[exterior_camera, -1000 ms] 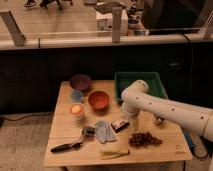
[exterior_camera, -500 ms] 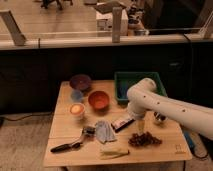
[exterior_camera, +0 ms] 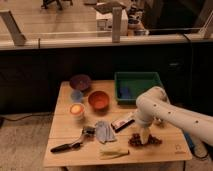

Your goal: Place grapes in red bowl

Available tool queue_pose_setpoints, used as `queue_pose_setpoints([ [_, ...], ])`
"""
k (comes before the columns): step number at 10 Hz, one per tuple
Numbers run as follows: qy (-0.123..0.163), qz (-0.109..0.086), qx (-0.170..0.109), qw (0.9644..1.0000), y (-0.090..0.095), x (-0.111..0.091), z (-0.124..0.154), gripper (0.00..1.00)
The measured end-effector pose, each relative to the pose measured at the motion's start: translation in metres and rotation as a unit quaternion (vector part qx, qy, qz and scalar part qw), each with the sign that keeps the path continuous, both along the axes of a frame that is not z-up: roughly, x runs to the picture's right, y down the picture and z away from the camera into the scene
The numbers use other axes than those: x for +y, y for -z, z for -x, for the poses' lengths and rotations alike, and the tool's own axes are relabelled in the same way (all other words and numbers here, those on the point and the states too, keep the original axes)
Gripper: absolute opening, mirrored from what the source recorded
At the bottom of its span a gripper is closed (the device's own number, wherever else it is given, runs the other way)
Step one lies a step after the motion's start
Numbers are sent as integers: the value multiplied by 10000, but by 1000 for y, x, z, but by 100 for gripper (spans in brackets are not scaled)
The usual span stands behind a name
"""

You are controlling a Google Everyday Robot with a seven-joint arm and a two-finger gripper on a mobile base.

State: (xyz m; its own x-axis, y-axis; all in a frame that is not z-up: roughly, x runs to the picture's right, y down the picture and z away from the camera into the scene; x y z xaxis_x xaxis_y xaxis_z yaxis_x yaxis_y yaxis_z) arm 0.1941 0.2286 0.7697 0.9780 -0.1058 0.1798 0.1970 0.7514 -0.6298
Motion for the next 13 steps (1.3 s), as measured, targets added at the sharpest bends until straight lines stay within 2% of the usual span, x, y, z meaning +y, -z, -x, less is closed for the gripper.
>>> queue_pose_setpoints([
  [4,-307,190,112,9993,-25,32,-11,80],
  [6,-346,285,130,9989,-33,40,-11,73],
  [8,-326,347,149,9988,-37,45,-12,53],
  [10,-314,356,155,9988,-37,45,-11,37],
  [13,-294,363,141,9988,-34,41,-10,4],
])
